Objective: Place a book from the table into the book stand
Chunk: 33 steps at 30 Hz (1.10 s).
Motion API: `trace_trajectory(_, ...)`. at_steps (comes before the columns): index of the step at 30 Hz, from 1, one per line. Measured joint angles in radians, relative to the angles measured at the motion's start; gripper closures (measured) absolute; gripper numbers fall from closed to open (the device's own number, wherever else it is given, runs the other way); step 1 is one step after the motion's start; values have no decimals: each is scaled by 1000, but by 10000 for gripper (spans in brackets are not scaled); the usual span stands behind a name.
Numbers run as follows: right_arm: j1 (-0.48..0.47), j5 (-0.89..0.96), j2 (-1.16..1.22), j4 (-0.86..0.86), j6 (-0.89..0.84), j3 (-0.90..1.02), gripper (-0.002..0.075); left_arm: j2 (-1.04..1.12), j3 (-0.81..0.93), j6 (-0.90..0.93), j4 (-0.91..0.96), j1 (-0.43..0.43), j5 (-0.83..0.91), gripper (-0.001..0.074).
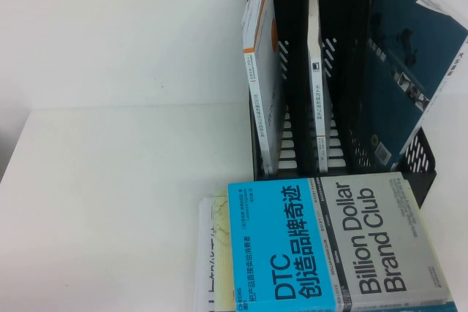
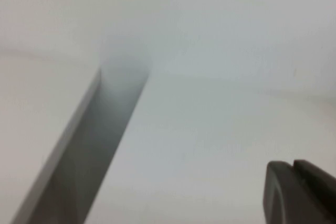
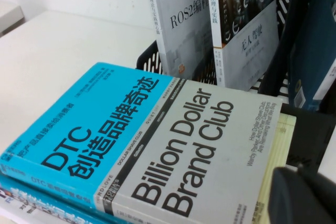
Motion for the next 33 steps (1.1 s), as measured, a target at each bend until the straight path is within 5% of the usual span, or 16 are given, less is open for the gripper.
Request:
trace_trajectory(5, 0, 4, 0, 0, 0, 2, 720, -30, 0, 6, 0, 0, 204, 737)
trace_trajectory(33, 0, 38, 0, 4, 0, 2, 720, -32, -2, 188, 4, -13, 216, 737)
